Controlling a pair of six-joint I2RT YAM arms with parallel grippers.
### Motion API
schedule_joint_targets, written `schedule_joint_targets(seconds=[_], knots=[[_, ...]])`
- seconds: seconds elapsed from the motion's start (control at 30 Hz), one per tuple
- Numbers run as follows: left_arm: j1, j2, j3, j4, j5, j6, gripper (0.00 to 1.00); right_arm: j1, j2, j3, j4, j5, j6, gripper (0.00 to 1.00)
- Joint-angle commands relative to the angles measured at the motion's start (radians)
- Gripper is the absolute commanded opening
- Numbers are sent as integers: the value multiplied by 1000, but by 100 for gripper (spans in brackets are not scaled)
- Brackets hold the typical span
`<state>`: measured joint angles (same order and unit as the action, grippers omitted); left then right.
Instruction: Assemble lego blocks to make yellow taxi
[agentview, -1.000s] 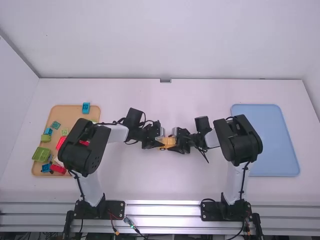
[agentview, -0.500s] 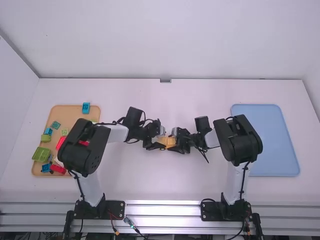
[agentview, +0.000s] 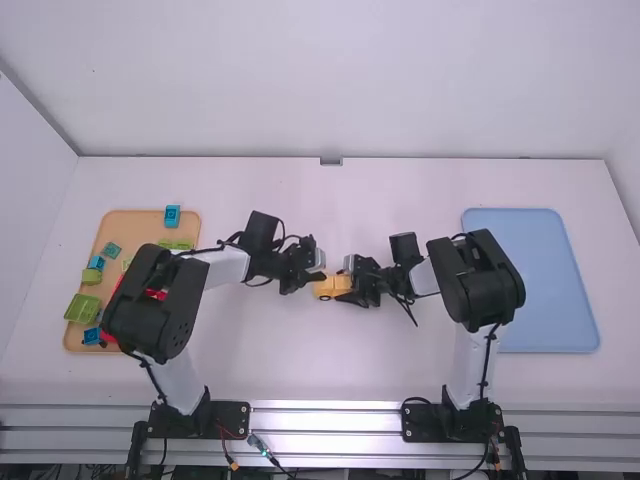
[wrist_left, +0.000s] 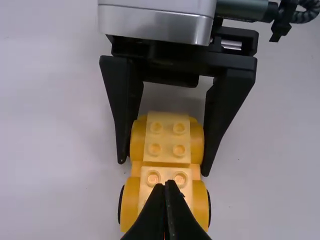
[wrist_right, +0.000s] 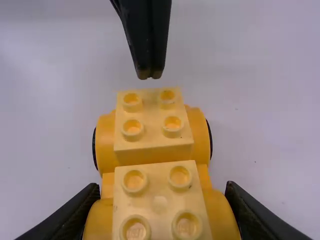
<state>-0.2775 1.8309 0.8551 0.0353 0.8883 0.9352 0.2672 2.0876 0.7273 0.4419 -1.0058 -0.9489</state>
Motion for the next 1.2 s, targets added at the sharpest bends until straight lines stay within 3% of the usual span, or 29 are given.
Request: schedule_joint_targets(seconds=[0.0,0.53,0.9,1.03,1.17], knots=[[-7,30,-14,5,12,3,2,3,13,6,-8,11,9,57],[-52,110,-29,50,6,-4,2,2,13,6,-9,11,10,57],[-65,125,-65,14,-176,-4,2,2,13,12,-9,11,9,57],[-57,139,-79,37,-325,-54,2,2,13,20,-20,11,9,57],[-57,126,-39,11,-265,-48,2,2,13,42,-70,13,8,57]])
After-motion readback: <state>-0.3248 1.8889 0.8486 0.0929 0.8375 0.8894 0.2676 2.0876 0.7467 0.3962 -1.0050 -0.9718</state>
